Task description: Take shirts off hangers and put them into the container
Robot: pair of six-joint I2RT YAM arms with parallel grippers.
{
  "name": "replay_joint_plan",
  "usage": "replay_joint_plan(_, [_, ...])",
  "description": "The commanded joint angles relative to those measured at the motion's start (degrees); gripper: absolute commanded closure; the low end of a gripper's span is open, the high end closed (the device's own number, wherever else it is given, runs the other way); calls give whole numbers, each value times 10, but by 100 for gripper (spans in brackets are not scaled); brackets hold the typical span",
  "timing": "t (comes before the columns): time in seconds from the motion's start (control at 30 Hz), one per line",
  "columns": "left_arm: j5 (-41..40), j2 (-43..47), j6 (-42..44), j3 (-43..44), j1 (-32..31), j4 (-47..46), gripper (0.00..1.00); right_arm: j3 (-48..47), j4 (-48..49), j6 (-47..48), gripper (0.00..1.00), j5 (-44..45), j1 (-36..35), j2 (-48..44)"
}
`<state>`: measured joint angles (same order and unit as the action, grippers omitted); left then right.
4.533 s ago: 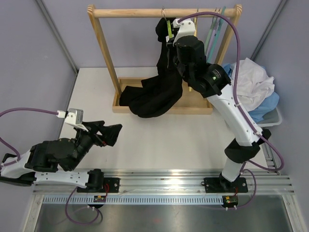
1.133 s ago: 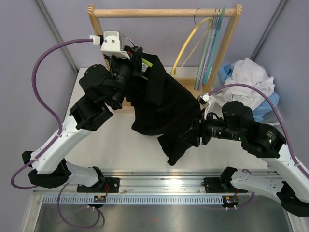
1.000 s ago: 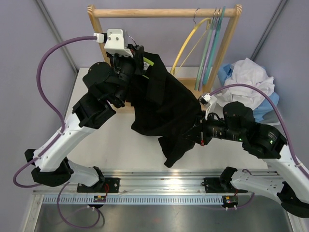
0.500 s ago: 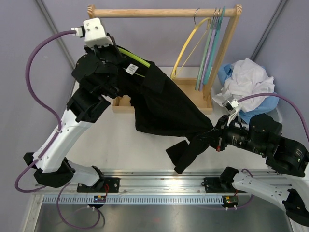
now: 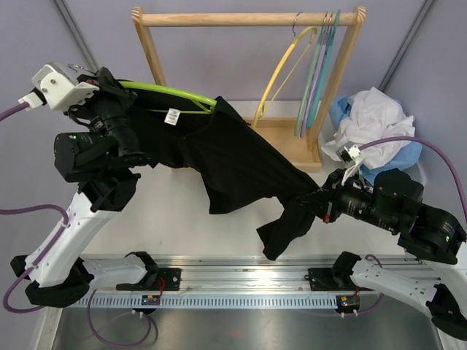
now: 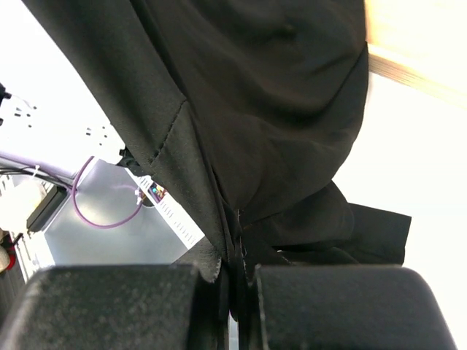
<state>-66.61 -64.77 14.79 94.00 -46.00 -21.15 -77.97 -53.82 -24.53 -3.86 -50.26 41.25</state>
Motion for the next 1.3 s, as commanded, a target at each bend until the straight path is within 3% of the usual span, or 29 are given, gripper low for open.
replay_joint_plan(0.0, [-56,50,-7,0,35,-179,100,0,-98,-2,100,36,-5,-11])
replay_joint_plan(0.07, [-54,77,-17,-27,35,-215,100,1,-105,-2,100,60,-5,-7])
replay_joint_plan(0.3, [-37,148,-84,-73,36,-203,100,-3,-154,-23,100,153,-5,19])
replay_joint_plan(0.53, [3,208,-245,-96,36,-66,100,17,-209,-53,100,262,-5,63])
replay_joint_plan(0.63, [32,212,-334,-83,36,96,100,28,-193,-52,100,254,-5,63])
replay_joint_plan(0.7, [74,212,-448,-79,36,188,100,31,-186,-48,100,254,-4,66])
replay_joint_plan(0.73, [93,213,-490,-77,36,292,100,31,-185,-47,100,253,-5,68])
replay_joint_plan(0.77, [145,215,-591,-86,36,332,100,32,-183,-46,100,251,-5,70])
replay_joint_plan(0.83, [213,221,-682,-135,36,389,100,37,-168,-42,100,239,-5,72])
replay_joint_plan(0.93, [351,225,-761,-215,35,400,100,36,-156,-36,100,231,-5,75])
replay_joint_plan(1.13, [462,232,-833,-308,10,373,100,37,-137,-25,100,220,-5,93])
replay_joint_plan(1.27, [535,226,-830,-337,-9,344,100,39,-114,-17,100,202,-5,108])
